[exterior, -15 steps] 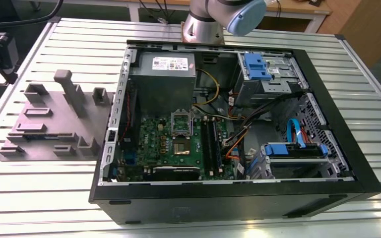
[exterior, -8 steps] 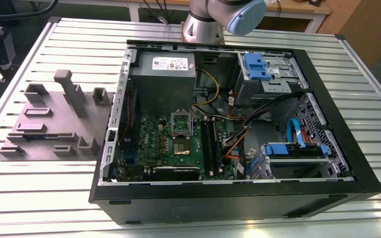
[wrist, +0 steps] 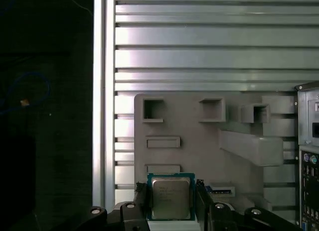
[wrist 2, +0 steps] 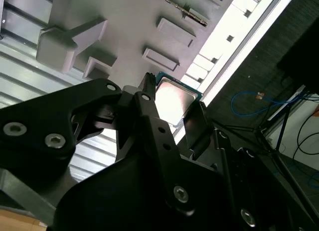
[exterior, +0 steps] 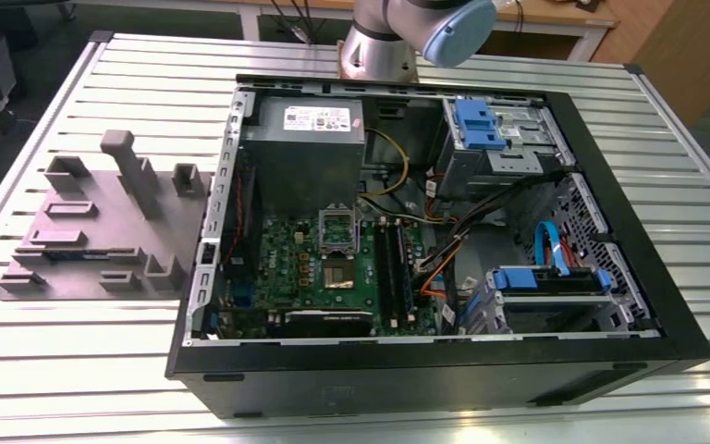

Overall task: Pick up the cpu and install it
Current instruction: 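Pick up the cpu and move it towards the insertion slot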

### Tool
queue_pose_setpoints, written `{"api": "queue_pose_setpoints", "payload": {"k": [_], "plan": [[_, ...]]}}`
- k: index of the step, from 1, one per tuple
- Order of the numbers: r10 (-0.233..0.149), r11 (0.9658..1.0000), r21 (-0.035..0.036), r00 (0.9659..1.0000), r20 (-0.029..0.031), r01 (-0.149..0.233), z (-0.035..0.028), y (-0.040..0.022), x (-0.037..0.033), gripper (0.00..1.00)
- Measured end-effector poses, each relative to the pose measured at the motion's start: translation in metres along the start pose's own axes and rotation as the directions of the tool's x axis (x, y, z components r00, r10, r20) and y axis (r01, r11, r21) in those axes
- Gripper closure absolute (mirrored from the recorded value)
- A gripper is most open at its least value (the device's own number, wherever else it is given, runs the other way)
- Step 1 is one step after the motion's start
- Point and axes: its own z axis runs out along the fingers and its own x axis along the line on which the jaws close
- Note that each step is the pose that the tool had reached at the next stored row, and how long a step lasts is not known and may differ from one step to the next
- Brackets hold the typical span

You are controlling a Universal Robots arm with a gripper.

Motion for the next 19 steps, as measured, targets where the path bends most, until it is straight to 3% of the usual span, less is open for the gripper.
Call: {"api": "queue_pose_setpoints", "payload": {"k": [19], "plan": [[0.000,1.0000,0.0002,1.0000,0.0000,0.000,-0.0391,0.0015,-0.0005,0.53]]}}
